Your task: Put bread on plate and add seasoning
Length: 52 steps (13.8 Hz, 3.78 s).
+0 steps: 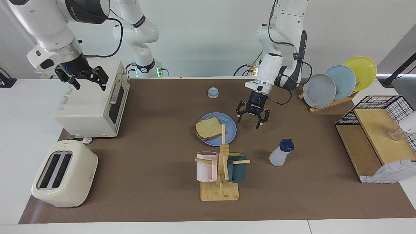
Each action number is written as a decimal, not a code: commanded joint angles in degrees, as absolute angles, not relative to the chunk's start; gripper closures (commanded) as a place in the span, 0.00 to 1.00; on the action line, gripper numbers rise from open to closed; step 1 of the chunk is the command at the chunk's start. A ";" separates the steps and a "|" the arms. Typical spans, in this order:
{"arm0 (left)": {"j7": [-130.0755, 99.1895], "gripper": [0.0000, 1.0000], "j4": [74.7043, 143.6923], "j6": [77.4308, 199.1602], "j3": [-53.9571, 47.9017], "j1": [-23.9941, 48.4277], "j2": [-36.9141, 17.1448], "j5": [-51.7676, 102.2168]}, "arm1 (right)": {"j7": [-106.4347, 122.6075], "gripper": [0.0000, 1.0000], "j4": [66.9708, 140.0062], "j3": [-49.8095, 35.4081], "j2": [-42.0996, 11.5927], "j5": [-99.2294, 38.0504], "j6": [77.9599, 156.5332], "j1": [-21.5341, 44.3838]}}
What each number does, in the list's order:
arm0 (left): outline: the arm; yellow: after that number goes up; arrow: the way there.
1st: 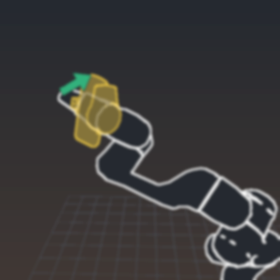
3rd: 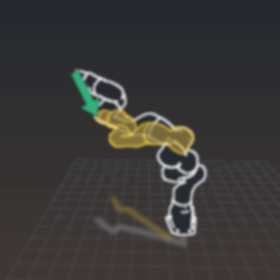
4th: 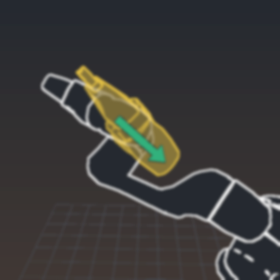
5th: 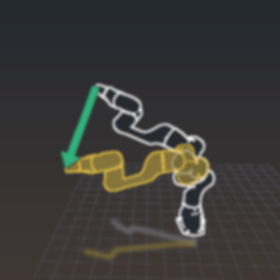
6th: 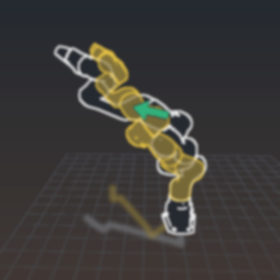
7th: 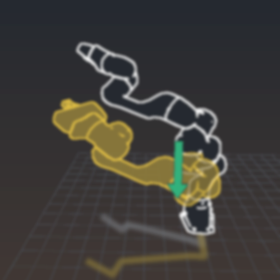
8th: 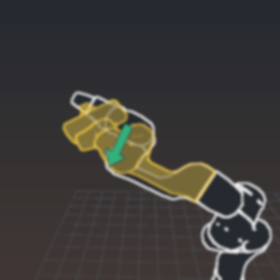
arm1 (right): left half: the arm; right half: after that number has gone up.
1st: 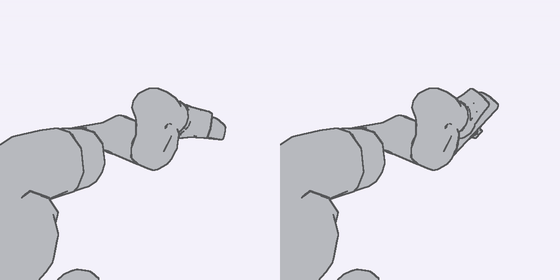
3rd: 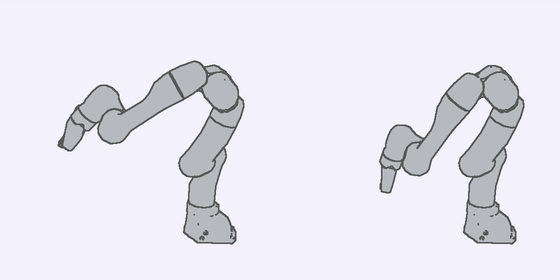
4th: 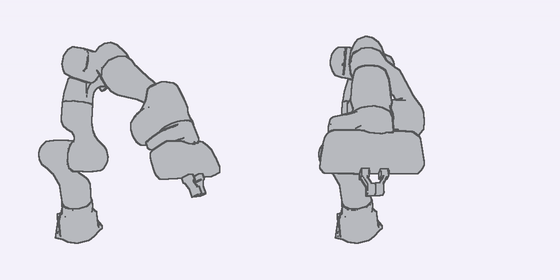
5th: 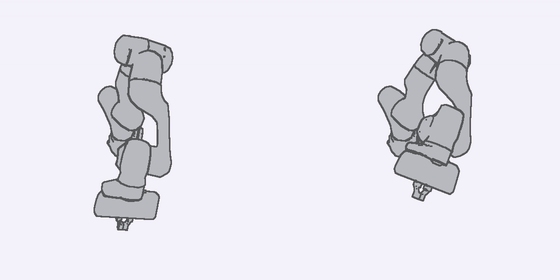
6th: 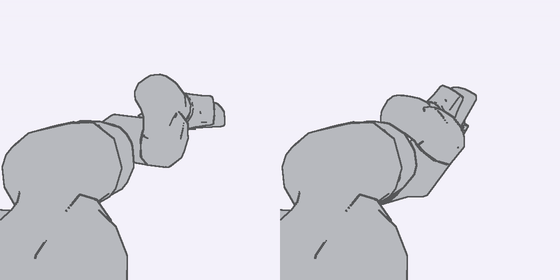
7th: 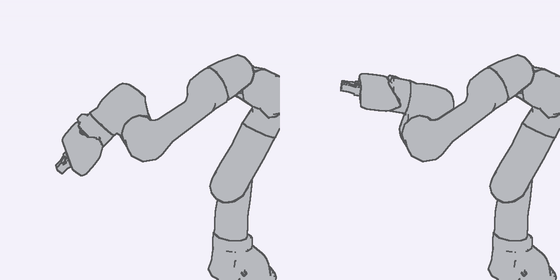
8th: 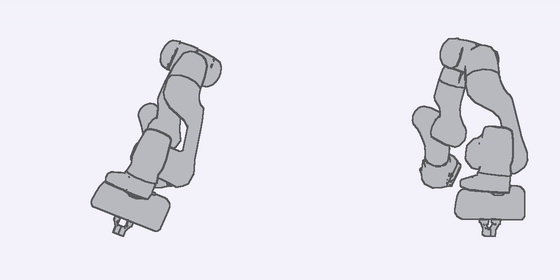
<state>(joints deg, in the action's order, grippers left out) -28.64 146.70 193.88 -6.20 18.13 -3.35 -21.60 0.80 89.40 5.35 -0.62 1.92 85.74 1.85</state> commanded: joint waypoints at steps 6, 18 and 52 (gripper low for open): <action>-32.61 0.00 131.95 166.60 -6.24 21.44 -0.79 -22.15 | 1.85 0.00 90.44 4.92 0.18 1.23 86.22 0.88; -29.46 0.00 110.76 137.14 -6.15 21.19 -1.76 -16.89 | 1.85 0.00 90.44 4.92 0.18 1.23 86.22 0.88; -0.44 0.00 92.89 91.74 -3.52 2.02 1.67 2.73 | 1.85 0.00 90.53 4.92 0.18 1.23 86.22 0.88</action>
